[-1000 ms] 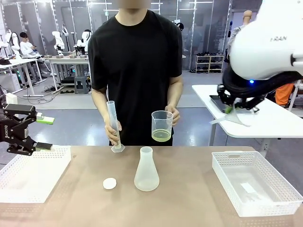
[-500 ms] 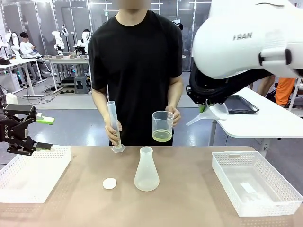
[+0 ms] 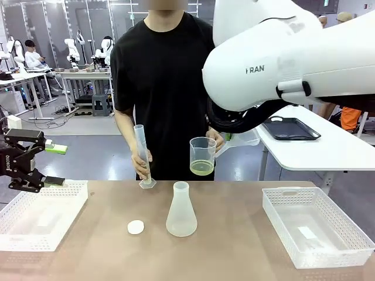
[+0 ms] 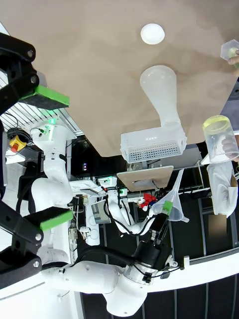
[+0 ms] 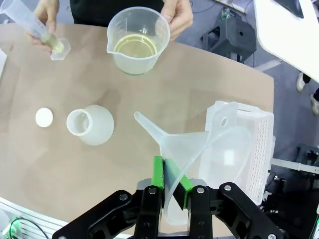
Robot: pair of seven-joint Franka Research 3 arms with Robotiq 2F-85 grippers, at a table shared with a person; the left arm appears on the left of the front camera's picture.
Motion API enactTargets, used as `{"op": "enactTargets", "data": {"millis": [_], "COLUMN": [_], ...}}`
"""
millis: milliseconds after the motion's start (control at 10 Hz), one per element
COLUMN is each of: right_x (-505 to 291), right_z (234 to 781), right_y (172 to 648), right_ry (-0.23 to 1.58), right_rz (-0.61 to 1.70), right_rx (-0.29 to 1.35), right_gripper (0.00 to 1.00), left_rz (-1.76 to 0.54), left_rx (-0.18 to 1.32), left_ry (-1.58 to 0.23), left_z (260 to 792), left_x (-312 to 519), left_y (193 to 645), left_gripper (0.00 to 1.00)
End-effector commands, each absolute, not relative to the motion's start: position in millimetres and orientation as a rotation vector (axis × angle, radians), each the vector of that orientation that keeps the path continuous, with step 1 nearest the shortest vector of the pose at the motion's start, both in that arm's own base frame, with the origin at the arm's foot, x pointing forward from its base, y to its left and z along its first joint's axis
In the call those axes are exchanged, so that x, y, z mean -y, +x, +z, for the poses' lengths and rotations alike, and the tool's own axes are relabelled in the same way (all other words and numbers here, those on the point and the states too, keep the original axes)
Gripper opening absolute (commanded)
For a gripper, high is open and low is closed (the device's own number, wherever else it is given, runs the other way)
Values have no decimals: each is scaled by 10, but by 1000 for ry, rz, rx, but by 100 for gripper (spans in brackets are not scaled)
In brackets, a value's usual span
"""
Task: Prepare the solutions needed for the experiment.
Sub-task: Pick up the Plastic Funnel and insert it into the Big flask.
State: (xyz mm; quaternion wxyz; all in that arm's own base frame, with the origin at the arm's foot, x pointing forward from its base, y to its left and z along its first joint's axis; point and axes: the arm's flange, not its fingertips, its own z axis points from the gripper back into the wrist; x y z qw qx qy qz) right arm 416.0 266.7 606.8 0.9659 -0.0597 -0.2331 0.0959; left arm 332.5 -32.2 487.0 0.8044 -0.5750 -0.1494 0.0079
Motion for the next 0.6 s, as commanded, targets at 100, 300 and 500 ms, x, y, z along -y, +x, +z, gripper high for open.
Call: {"op": "enactTargets", "data": {"millis": [100, 300, 500], "right_x": [-2534, -2534, -2534], "right_z": [6089, 6089, 6089], "right_y": [4132, 4132, 4132], "right_ry": [-104, -104, -104], "right_rz": [160, 160, 160], "right_rx": [466, 466, 466], "right_gripper": [7, 7, 7], "left_rz": [14, 14, 14], "left_rx": [323, 323, 323], "left_ry": [-1254, -1254, -1254], "left_z": [4883, 4883, 4883], "left_x": [337, 337, 337], "left_y": [3343, 3343, 3343], "left_gripper": [100, 100, 100]}}
